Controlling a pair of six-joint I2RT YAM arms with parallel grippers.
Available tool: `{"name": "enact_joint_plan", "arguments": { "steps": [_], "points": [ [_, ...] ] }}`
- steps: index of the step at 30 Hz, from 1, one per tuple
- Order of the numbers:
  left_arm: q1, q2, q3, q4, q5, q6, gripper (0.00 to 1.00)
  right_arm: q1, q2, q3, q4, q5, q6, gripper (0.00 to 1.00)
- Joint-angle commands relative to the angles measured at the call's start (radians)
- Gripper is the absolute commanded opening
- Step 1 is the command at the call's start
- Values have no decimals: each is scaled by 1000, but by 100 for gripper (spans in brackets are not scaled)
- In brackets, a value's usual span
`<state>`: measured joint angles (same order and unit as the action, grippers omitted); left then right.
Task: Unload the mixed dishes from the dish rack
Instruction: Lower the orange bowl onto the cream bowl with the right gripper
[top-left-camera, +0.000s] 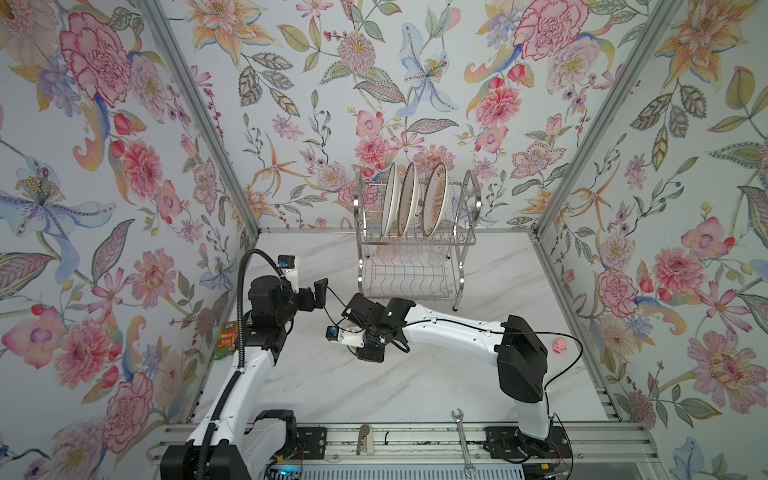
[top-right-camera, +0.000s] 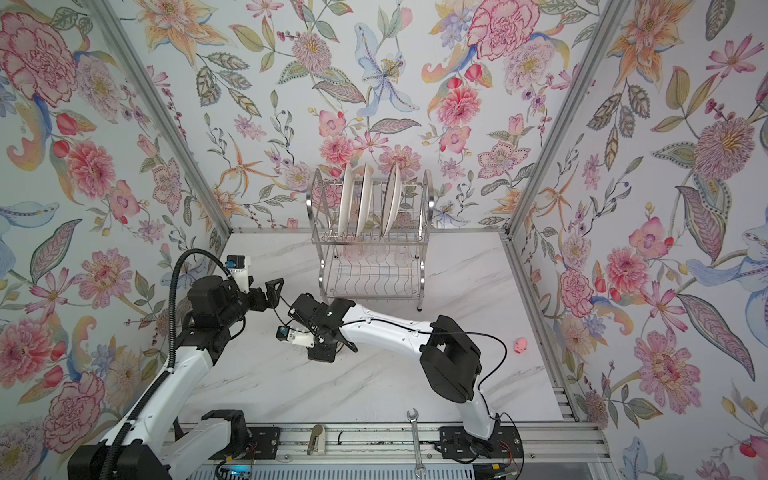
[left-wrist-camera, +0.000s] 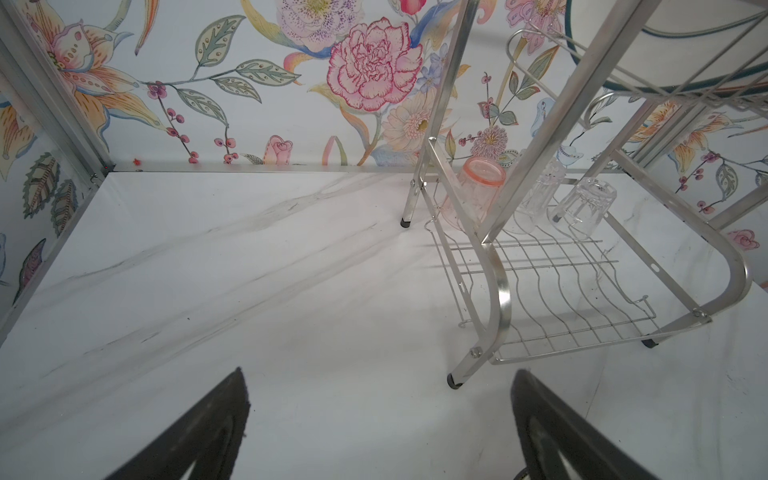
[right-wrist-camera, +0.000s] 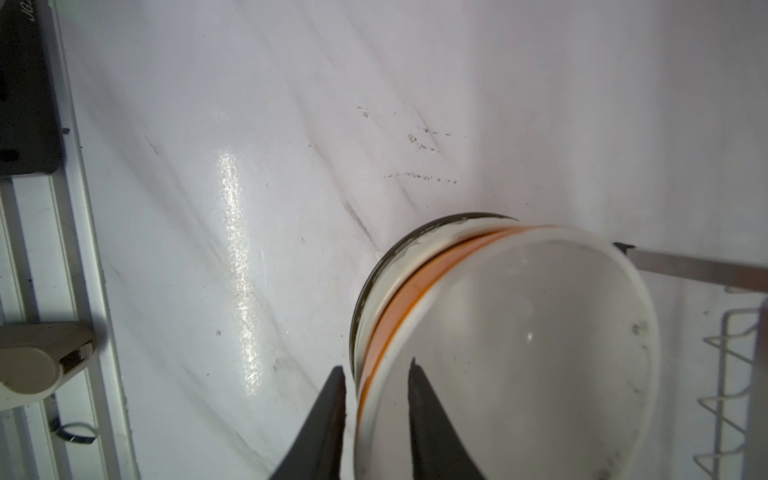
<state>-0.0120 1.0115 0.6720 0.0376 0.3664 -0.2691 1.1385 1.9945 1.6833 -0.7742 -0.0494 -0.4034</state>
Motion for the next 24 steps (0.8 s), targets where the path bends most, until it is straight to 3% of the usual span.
{"name": "enact_joint_plan", "arguments": {
  "steps": [1, 7, 20, 24],
  "points": [
    [10, -3, 15, -5, 19, 22, 99, 6, 17, 35, -19, -28, 8, 32],
    [10, 1, 24, -8, 20, 27, 99, 6, 5, 37, -11, -29, 22, 34],
    [10, 6, 26, 11, 40, 15, 99, 15, -61, -92, 118, 4, 99, 19],
    [10, 3, 24, 10, 44, 13, 99, 17, -69, -106, 134, 33, 109, 21]
  ]
}}
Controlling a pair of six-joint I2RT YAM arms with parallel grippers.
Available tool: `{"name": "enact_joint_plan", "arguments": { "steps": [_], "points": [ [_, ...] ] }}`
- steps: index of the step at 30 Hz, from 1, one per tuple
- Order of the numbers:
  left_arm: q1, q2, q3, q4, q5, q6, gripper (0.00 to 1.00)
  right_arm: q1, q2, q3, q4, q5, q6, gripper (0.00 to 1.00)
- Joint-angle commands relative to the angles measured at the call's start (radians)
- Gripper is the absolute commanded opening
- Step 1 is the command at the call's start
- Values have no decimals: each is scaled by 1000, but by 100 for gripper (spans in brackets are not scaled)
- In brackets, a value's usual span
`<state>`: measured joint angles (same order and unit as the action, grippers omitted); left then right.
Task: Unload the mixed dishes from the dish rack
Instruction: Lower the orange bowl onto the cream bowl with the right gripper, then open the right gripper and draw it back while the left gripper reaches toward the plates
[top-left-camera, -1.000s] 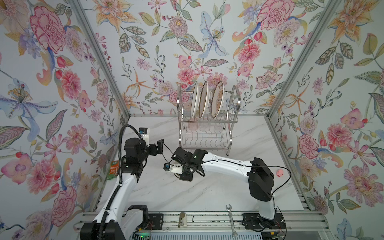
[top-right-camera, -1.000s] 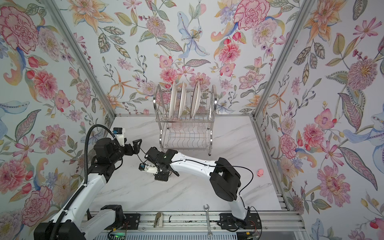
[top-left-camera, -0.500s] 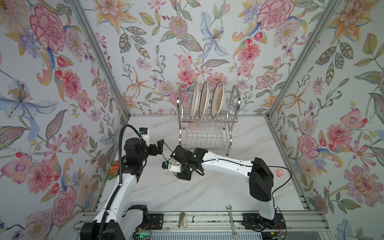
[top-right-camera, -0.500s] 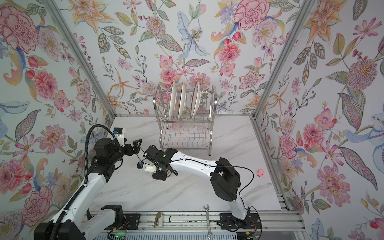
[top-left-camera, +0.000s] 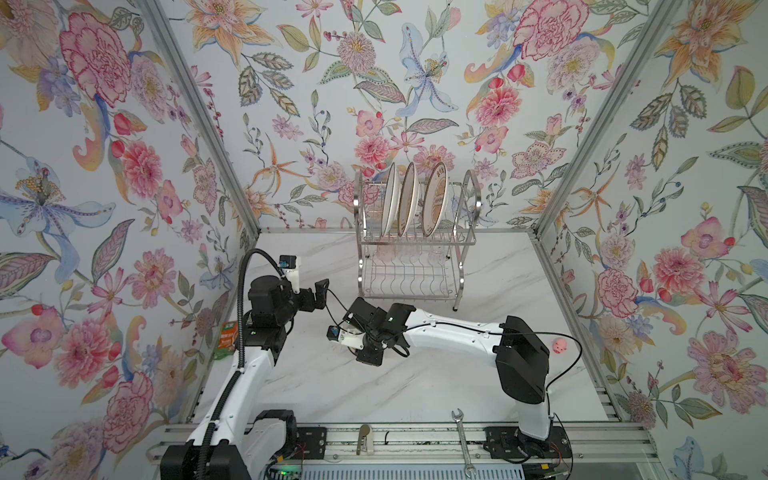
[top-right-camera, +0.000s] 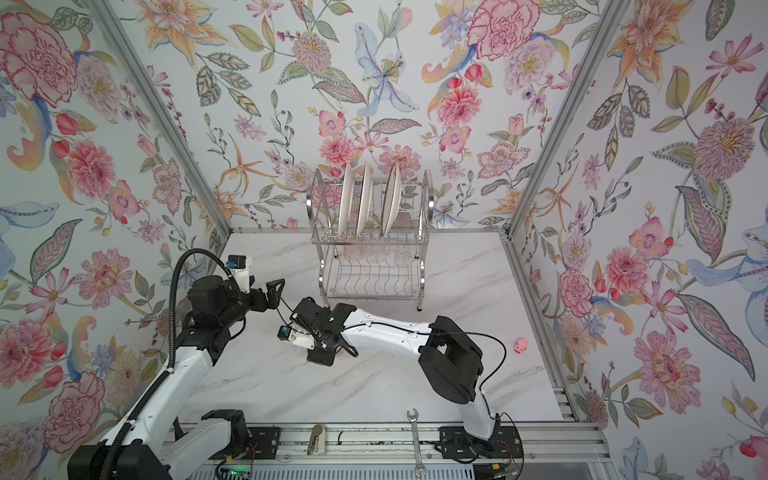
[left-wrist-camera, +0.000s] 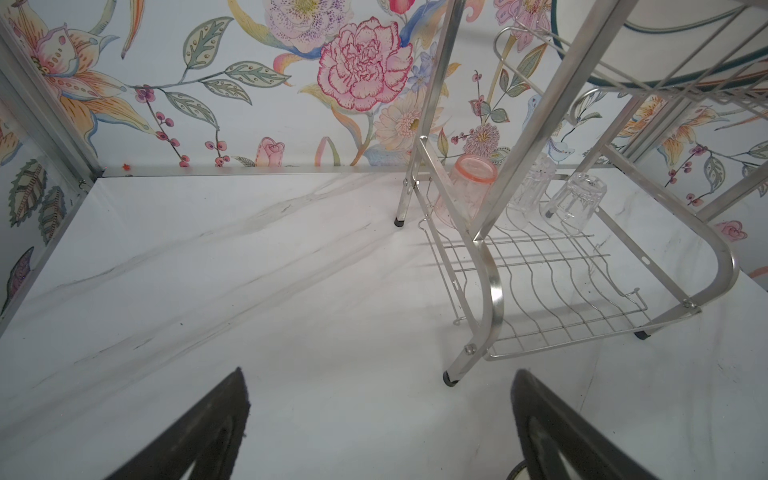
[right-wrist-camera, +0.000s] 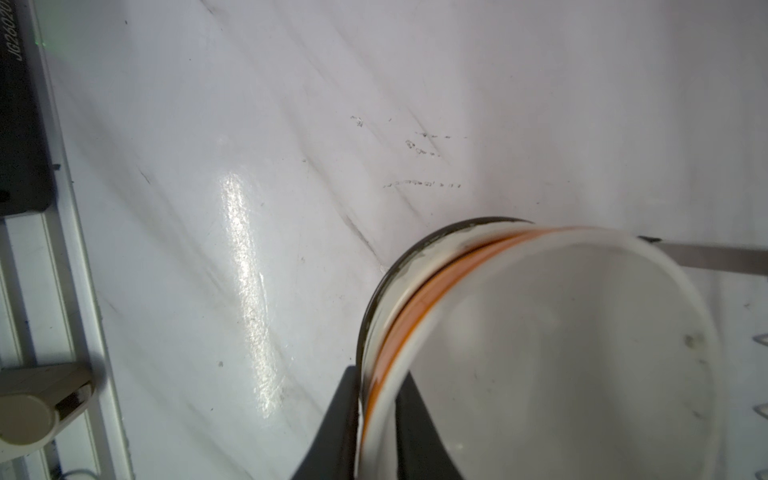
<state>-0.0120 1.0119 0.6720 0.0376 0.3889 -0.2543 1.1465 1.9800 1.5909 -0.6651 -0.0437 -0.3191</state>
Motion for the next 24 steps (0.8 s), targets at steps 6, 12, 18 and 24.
{"name": "enact_joint_plan", "arguments": {
  "steps": [6, 12, 18, 24],
  "points": [
    [10, -12, 29, 9, 40, 2, 99, 4, -94, -42, 97, 17, 57, 36],
    [8, -51, 51, 49, 59, 19, 99, -18, -184, -127, 252, 10, 120, 43],
    [8, -96, 116, 87, 122, 60, 99, -34, -308, -270, 445, 59, 152, 49],
    [-11, -116, 211, 78, 145, 76, 99, -29, -496, -521, 805, 297, 188, 57]
  ]
}}
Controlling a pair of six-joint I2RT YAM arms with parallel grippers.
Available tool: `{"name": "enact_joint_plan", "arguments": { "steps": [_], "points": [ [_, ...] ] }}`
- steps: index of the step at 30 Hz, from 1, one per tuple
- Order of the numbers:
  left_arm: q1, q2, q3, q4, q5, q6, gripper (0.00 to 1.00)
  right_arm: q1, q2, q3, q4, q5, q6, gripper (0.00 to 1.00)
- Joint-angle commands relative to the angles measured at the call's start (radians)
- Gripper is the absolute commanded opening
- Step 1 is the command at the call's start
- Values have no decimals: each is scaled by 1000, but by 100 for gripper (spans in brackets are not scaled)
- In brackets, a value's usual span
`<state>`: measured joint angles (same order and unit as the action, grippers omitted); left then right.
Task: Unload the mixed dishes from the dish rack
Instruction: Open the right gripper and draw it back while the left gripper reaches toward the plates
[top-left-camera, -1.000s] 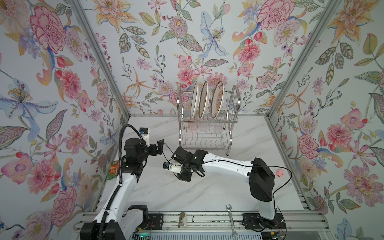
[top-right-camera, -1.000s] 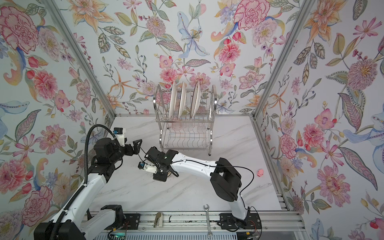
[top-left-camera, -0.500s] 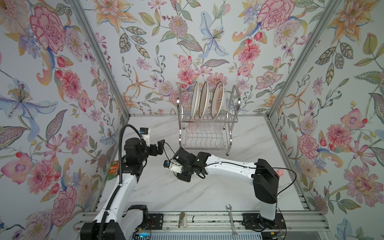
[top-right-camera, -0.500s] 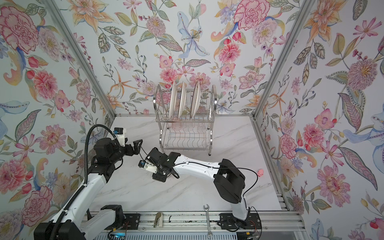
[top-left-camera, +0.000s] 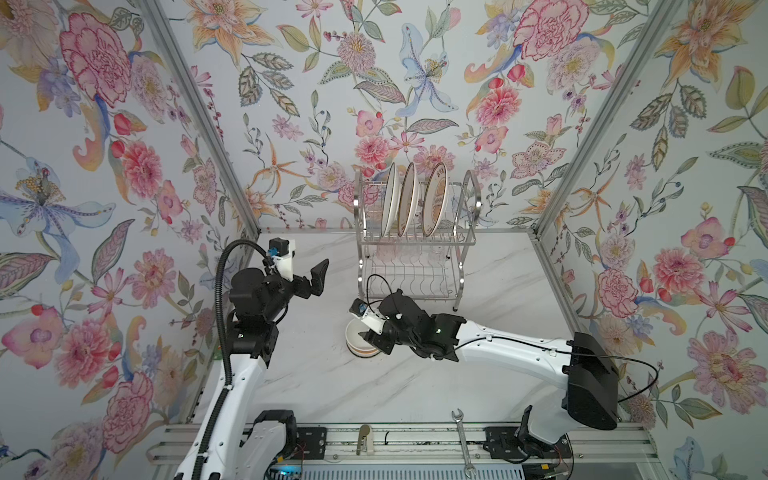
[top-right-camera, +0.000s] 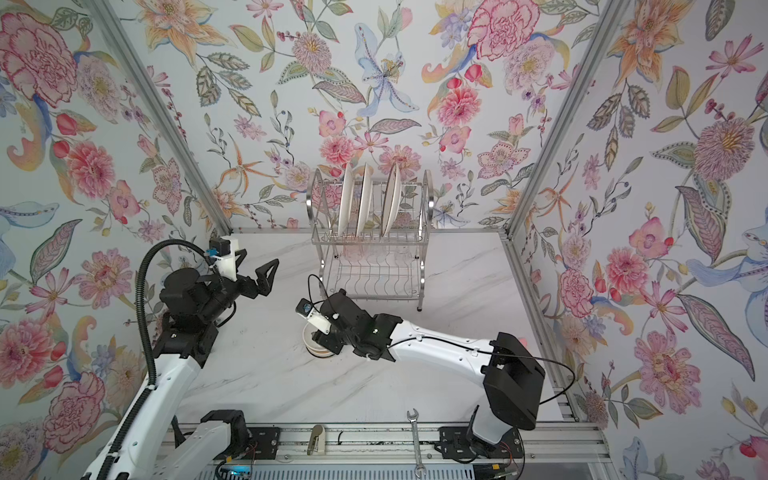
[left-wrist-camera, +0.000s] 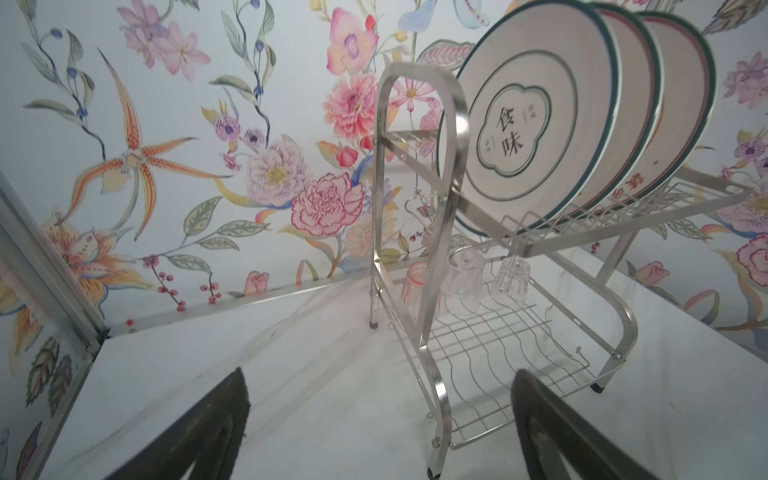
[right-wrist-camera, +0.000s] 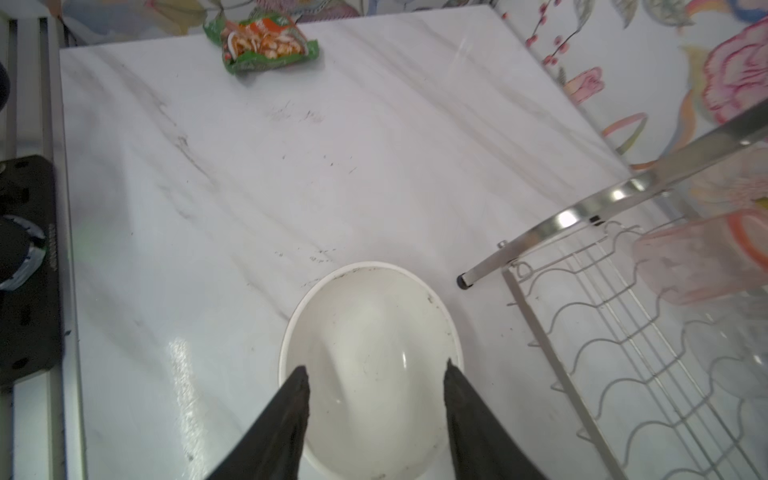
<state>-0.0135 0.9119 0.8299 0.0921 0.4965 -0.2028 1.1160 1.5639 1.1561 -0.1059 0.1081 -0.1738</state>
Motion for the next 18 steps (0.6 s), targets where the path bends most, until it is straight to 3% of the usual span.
{"name": "enact_joint_plan", "arguments": {
  "steps": [1, 4, 9, 13, 18],
  "points": [
    [-20, -16, 65, 22, 37, 27, 99, 2, -109, -119, 301, 198, 60, 61],
    [-72, -8, 120, -4, 12, 44, 99, -2, -202, -216, 413, 336, 141, 73],
    [-210, 3, 183, -15, -70, 65, 99, -17, -352, -330, 435, 466, 240, 88],
    [-284, 55, 245, -54, -79, 86, 97, -33, -471, -434, 471, 506, 275, 99],
    [-372, 117, 308, -67, -118, 124, 97, -73, -628, -553, 512, 458, 284, 99]
  ]
}}
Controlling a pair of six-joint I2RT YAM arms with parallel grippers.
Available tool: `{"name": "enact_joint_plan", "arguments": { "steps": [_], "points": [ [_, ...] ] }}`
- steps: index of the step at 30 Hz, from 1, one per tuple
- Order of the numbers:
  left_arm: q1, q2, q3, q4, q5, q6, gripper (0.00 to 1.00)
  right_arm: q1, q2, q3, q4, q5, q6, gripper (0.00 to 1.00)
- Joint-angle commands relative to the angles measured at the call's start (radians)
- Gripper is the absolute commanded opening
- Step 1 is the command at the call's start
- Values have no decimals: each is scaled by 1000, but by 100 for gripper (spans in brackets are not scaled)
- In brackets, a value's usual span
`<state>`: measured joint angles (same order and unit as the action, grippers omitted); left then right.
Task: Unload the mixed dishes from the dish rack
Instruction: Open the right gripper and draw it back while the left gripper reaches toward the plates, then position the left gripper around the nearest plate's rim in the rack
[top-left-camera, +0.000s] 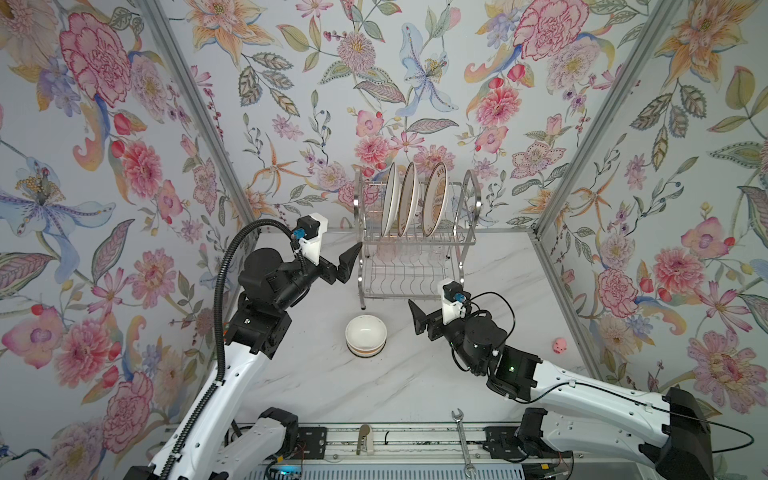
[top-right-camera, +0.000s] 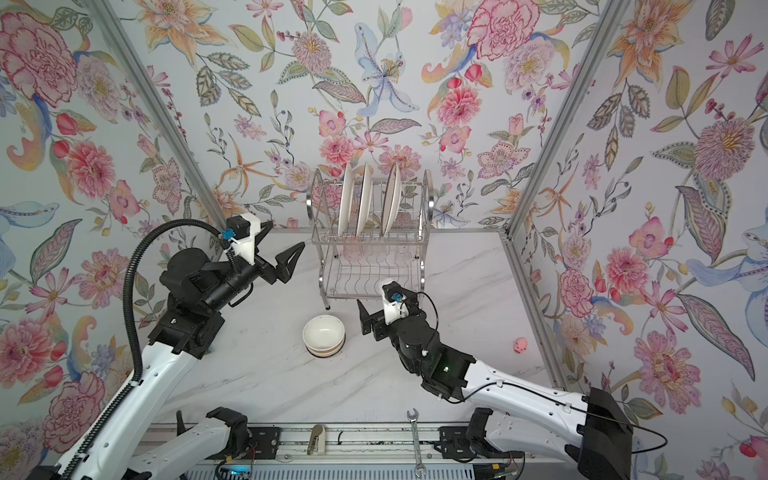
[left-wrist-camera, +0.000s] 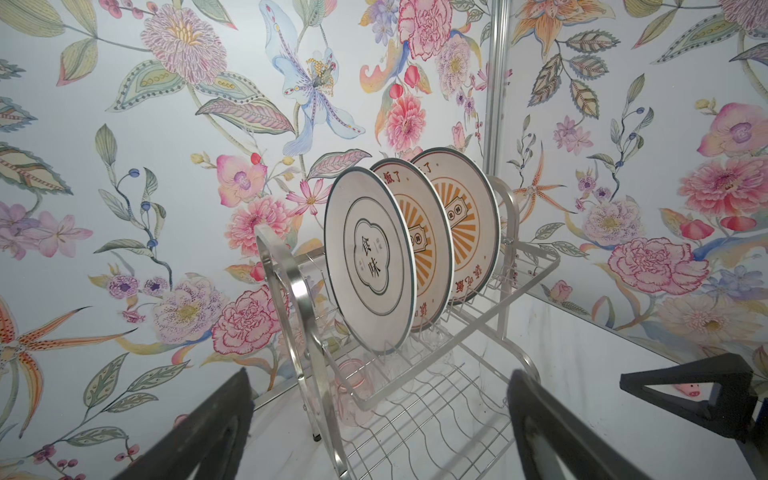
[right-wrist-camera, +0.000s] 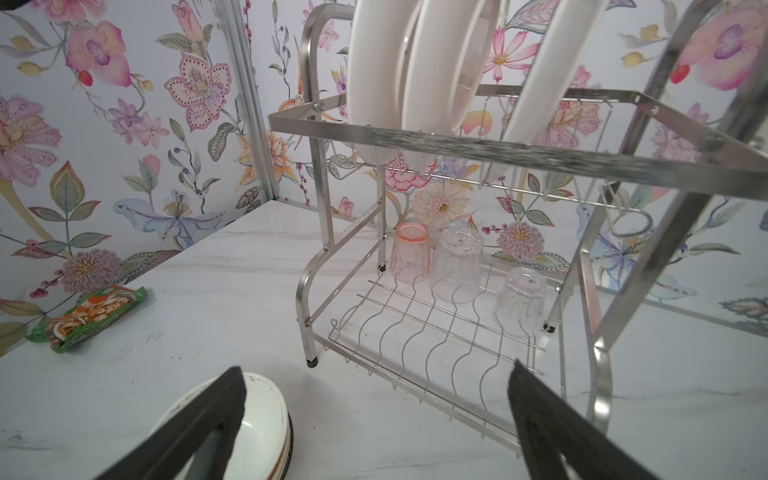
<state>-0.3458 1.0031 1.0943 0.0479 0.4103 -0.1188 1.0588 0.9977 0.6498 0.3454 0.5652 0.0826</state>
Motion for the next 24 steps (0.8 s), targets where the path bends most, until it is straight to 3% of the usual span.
{"name": "enact_joint_plan", "arguments": {
  "steps": [1, 6, 17, 24],
  "points": [
    [-59, 40, 56, -24, -37, 48, 96, -17, -85, -64, 70, 10, 24, 99],
    [-132, 180, 167, -77, -109, 62, 92, -41, -185, -105, 41, -17, 7, 99],
    [-158, 413, 348, -50, -140, -9, 76, -67, -221, -113, 28, -81, -55, 99],
    [-162, 492, 387, -7, -152, -72, 63, -95, -217, -113, 31, -133, -73, 99]
  ]
}}
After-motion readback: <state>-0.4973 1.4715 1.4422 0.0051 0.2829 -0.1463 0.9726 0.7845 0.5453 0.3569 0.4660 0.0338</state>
